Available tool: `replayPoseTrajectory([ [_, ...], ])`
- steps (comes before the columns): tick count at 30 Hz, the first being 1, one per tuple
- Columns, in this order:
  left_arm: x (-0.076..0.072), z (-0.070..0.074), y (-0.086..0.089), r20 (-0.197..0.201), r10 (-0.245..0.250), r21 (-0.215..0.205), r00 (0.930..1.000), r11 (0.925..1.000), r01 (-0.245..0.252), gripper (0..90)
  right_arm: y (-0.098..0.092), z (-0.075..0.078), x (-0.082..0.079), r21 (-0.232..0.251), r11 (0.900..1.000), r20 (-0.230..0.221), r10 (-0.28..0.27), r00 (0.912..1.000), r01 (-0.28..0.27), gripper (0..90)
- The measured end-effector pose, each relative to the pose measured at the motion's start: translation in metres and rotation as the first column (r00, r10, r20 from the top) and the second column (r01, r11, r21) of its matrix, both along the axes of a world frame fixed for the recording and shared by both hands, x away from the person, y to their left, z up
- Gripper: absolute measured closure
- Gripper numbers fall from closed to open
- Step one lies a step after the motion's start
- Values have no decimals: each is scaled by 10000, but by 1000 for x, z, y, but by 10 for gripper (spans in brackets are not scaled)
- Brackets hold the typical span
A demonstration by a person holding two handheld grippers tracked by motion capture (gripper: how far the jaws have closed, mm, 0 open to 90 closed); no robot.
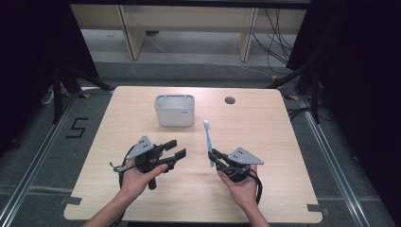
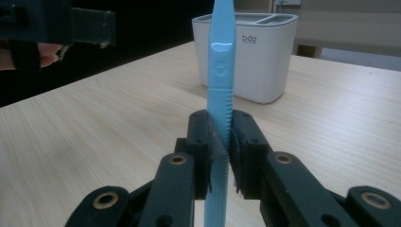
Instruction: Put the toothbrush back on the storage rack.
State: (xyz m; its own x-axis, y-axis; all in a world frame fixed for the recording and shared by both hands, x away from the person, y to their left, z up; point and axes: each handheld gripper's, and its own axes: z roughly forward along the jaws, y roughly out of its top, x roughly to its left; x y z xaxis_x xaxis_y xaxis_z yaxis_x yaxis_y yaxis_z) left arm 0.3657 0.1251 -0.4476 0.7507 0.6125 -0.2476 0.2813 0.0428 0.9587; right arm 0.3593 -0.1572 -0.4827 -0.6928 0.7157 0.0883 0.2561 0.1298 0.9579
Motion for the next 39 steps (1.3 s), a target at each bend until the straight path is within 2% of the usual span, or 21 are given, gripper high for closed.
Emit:
replayPoseTrajectory([
  [1, 0, 1, -4, -30, 10, 10, 10000, 10000, -10, 435, 0, 0, 0, -63, 10000, 136, -69, 9999, 70, 792],
  [2, 1, 2, -7, -132, -14, -27, 9999, 10000, 14, 441, 2, 0, -1, 51, 10000, -108, -63, 9999, 63, 792],
  [3, 1, 2, -11, -198, -33, -28, 9998, 10000, 32, 446, 3, 0, 1, 70, 10000, -39, 57, 10000, -57, 792],
  [4, 2, 3, -14, -181, -79, -9, 9998, 10000, 79, 453, 3, 1, 1, -92, 10000, 112, -23, 9999, 24, 792],
  [6, 5, 3, -19, -150, -158, -40, 9998, 9999, 158, 466, 6, 1, 1, 83, 10000, -74, 50, 10000, -50, 792],
  [7, 7, 3, -22, -143, -209, -81, 9997, 9998, 207, 475, 6, 2, 1, -143, 9999, 56, -47, 10000, 48, 792],
  [8, 8, 4, -24, -141, -237, -79, 9996, 9997, 236, 483, 9, 2, 0, 107, 9999, -109, 16, 9999, -15, 792],
  [10, 11, 4, -29, -142, -305, -112, 9994, 9995, 304, 499, 10, 2, 2, -54, 10000, 145, -1, 9999, 2, 792],
  [12, 14, 4, -34, -100, -358, -134, 9993, 9993, 357, 521, 13, 2, 2, 70, 9999, 5, 135, 9999, -135, 792],
  [13, 16, 4, -36, -108, -394, -156, 9992, 9991, 393, 531, 13, 2, 2, -87, 10000, 163, 38, 9999, -36, 792],
  [14, 17, 4, -38, -134, -417, -147, 9990, 9990, 415, 539, 15, 2, 1, 38, 9999, 6, 104, 9999, -104, 792],
  [15, 19, 4, -40, -142, -431, -213, 9990, 9989, 428, 548, 16, 2, 2, 41, 9998, 79, 213, 9997, -213, 792],
  [16, 20, 5, -42, -165, -431, -259, 9989, 9988, 426, 556, 16, 3, 1, -110, 9999, 78, 103, 9999, -102, 792],
  [18, 21, 6, -45, -172, -445, -277, 9989, 9986, 440, 580, 18, 2, 1, 89, 9997, -13, 242, 9997, -242, 792],
  [21, 24, 7, -48, -41, -403, -284, 9992, 9988, 402, 640, 18, 1, 2, -50, 9999, 137, 134, 9998, -133, 792],
  [25, 26, 7, -51, 24, -431, -375, 9991, 9984, 432, 702, 19, 2, 1, 105, 9997, -25, 219, 9998, -219, 792],
  [27, 27, 7, -53, 57, -494, -376, 9988, 9981, 496, 726, 18, 1, 2, -11, 9999, 147, 151, 9998, -150, 792],
  [28, 28, 7, -53, 88, -508, -349, 9987, 9981, 511, 740, 20, 1, 1, 158, 9997, -30, 195, 9998, -195, 792],
  [31, 29, 5, -54, 69, -498, -326, 9987, 9982, 500, 779, 19, 1, 2, -21, 10000, 175, 48, 9998, -48, 792],
  [35, 30, 4, -54, 50, -536, -287, 9985, 9981, 537, 830, 20, 0, 1, 141, 9999, -83, 78, 9999, -77, 792],
  [39, 30, 4, -53, 5, -667, -384, 9978, 9970, 666, 850, 20, 1, 1, -128, 9999, 89, 9, 10000, -8, 792],
])
